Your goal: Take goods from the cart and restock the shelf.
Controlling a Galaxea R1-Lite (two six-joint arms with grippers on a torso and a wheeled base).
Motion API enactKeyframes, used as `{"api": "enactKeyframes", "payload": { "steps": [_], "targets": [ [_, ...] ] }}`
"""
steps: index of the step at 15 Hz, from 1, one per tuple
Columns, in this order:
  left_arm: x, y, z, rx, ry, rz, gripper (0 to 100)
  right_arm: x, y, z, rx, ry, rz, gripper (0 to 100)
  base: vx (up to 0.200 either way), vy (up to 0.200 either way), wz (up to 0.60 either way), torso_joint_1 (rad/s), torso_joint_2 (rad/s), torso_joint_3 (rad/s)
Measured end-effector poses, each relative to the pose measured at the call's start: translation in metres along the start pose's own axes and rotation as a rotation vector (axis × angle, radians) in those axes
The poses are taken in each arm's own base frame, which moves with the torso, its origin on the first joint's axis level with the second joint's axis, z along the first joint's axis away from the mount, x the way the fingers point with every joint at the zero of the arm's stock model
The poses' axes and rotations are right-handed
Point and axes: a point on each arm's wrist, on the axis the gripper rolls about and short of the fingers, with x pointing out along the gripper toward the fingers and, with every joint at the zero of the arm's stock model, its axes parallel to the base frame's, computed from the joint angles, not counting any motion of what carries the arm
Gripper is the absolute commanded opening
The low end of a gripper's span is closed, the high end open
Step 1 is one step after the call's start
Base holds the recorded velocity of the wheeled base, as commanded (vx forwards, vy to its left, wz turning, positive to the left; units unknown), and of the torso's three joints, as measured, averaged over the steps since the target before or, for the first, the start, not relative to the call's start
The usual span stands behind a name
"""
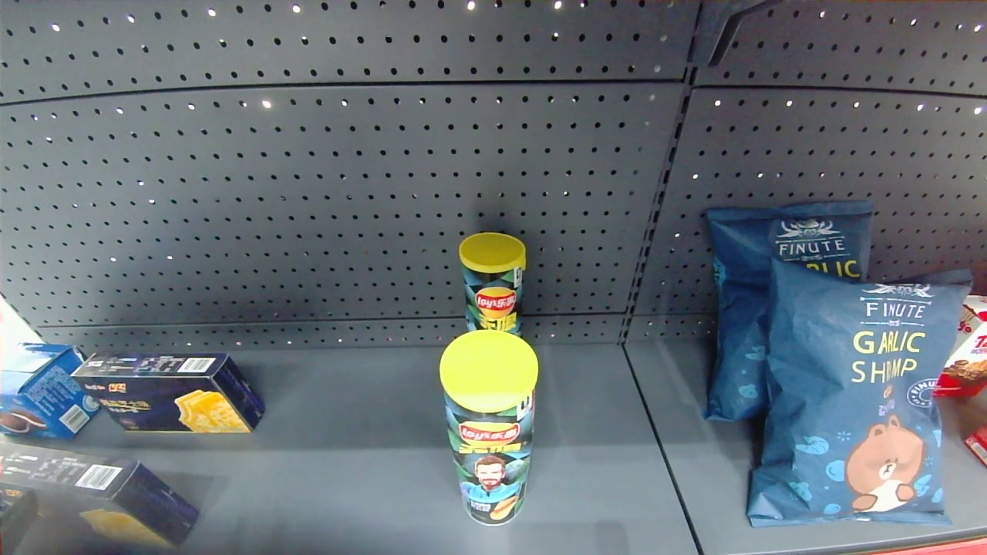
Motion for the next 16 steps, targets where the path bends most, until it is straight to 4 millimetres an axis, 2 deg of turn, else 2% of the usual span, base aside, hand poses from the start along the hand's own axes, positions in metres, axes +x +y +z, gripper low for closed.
{"api": "enactKeyframes", "payload": {
  "steps": [3, 7, 10, 16],
  "targets": [
    [-0.014, -0.001, -0.027, -0.087, -0.016, 0.063, 100, 0.0, 0.0, 0.0, 0.0, 0.0, 0.0, 100, 0.0, 0.0, 0.0, 0.0, 0.0, 0.0],
    [-0.021, -0.007, -0.065, -0.236, 0.004, 0.082, 100, 0.0, 0.0, 0.0, 0.0, 0.0, 0.0, 100, 0.0, 0.0, 0.0, 0.0, 0.0, 0.0],
    [-0.024, -0.012, -0.088, -0.266, 0.023, 0.092, 100, 0.0, 0.0, 0.0, 0.0, 0.0, 0.0, 100, 0.0, 0.0, 0.0, 0.0, 0.0, 0.0],
    [-0.026, -0.014, -0.1, -0.284, 0.037, 0.107, 100, 0.0, 0.0, 0.0, 0.0, 0.0, 0.0, 100, 0.0, 0.0, 0.0, 0.0, 0.0, 0.0]
  ]
}}
